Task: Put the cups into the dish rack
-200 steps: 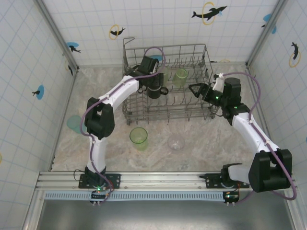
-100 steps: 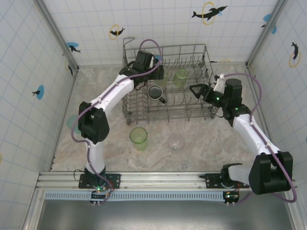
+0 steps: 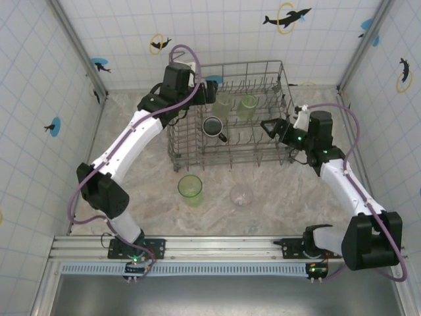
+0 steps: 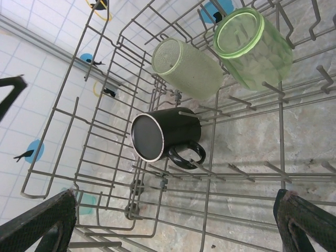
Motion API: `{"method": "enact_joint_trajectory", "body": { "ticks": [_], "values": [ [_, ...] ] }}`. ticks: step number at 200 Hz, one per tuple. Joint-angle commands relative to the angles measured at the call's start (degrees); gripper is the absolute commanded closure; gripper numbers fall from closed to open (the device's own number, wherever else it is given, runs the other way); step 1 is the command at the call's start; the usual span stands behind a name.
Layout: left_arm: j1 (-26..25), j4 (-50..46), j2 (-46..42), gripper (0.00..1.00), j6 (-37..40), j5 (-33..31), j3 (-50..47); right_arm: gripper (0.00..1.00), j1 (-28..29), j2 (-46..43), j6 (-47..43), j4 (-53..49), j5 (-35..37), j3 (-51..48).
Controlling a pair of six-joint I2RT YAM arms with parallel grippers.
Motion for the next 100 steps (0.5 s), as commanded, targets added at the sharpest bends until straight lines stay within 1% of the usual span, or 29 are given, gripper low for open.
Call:
{"method": "enact_joint_trajectory", "body": {
  "ticks": [1,31,60,84,100],
  "values": [
    [-0.2,-8.0,-1.5,0.02,0.5,-3.3,1.6,0.00,-0.5,-1.7,-2.4,-2.9,-0.2,1.7],
    [-0.2,-12.3,-5.1,0.02,0.0,-4.7,1.2,0.00,-0.6,-1.2,-2.9,-3.5,0.1,2.3],
    [-0.2,-16.8,-8.6,0.02,-0.7,-8.8,-1.0,0.00,-0.2,0.1,-2.9,-3.7,-1.1,3.0],
    [-0.2,-14.1,-14.7,0.02,-1.9,-8.7,-7.2,0.00,0.4,0.5,-3.6,-4.3,-0.1,3.6],
    [-0.2,-14.3,-16.9,0.02,-2.3,-9.0,-9.9,0.00,0.8,0.8,-3.2,-3.4,0.5,3.5]
  ]
}}
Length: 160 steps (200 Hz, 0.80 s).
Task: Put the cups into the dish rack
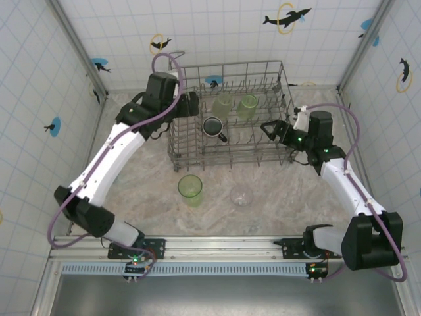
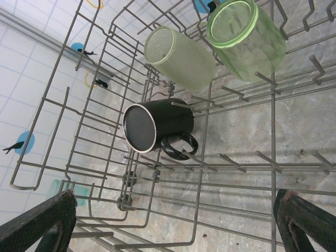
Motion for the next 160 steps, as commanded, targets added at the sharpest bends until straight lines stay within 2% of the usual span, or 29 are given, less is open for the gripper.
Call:
{"method": "enact_joint_trajectory", "body": {
  "ticks": [1,54,81,123,160],
  "values": [
    [-0.2,-1.8,-4.2,0.02,-1.3,-2.0,-3.6,0.00,0.7,0.8,-0.6,0.2,0.7,2.5],
    [-0.2,-10.7,-9.2,0.02,-3.2,0.0,-14.4,0.00,2.4,2.9,-2.4,1.4,3.2,3.7],
    [-0.2,-13.5,-12.4,0.02,-2.5,3.7,-19.8,0.00,3.7,3.4,-2.5,2.6,5.7,3.4],
    [-0.2,-9.1,-19.9,0.02,-3.3,9.6,-29.2,0.00,5.2,7.1,-2.0,4.1,6.2,5.1],
    [-0.2,-11.5,-20.2,0.02,-2.4,12.7,-30.4,0.00,5.9,9.5,-2.3,4.8,6.2,6.8]
  ]
}}
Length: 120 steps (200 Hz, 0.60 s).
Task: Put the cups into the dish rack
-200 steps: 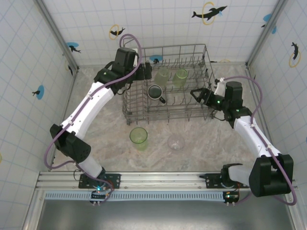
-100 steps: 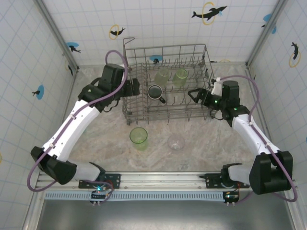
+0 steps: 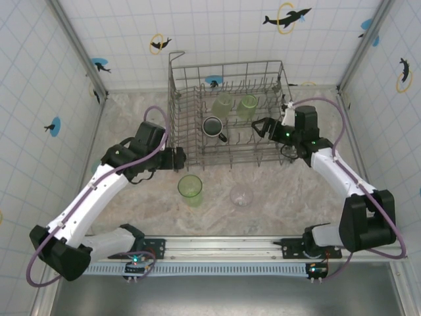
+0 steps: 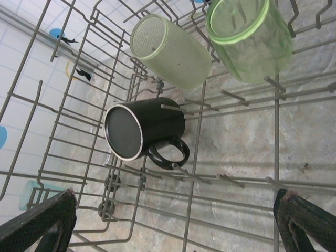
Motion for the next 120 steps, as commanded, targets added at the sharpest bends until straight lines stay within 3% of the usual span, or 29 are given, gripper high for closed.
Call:
{"method": "enact_joint_trajectory", "body": {
  "ticks": [1,47,120],
  "values": [
    [-0.2,-1.6,0.5,0.02,0.5,3.4,-0.7,0.00,0.6,0.8,-0.8,2.5,0.5,2.5],
    [-0.2,-1.4,1.2,0.10,3.4,5.3,-6.7,0.00,0.7,2.2,-0.7,2.9,0.3,2.2],
    [-0.6,-2.8,3.0,0.31,3.5,8.1,-7.9,0.00,0.2,3.6,-0.8,3.3,-2.2,2.1]
  ]
}}
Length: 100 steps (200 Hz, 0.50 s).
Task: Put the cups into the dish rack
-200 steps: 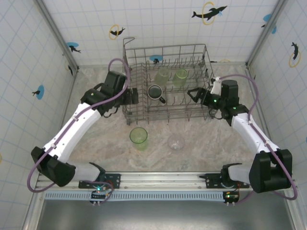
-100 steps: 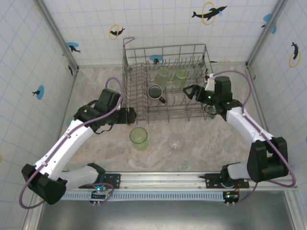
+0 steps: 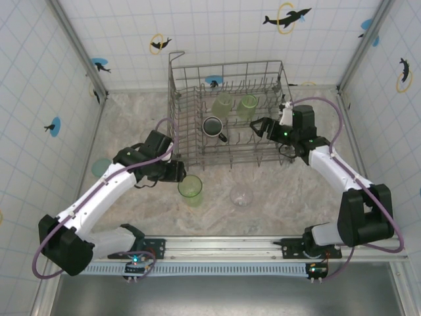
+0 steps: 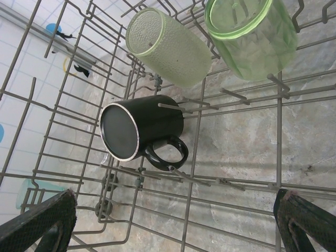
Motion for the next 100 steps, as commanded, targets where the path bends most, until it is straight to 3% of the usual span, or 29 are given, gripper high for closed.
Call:
{"method": "enact_joint_trajectory", "body": {
  "ticks": [1,58,74,89,100],
  "values": [
    [-0.6,-1.7,0.3,0.31,0.8,2.1,-0.7,0.00,-0.1,1.3,-0.6,2.4,-1.6,1.9],
    [-5.1,-0.7,1.0,0.33,0.2,1.8,-4.5,0.00,-0.5,1.4,1.2,4.2,-2.3,0.6],
    [-5.5,-2.0,2.1,0.43,0.4,-1.2,-4.3,0.00,-0.5,0.8,2.2,6.9,-2.3,-0.6],
    [-5.6,-2.5,3.2,0.61,-0.1,-3.4,-3.9,0.00,-0.5,0.5,2.3,6.9,-2.3,-0.9],
    [-5.6,-2.4,3.7,0.66,-0.6,-3.0,-3.8,0.00,-0.6,0.4,2.3,6.3,-2.4,-0.9]
  ]
}}
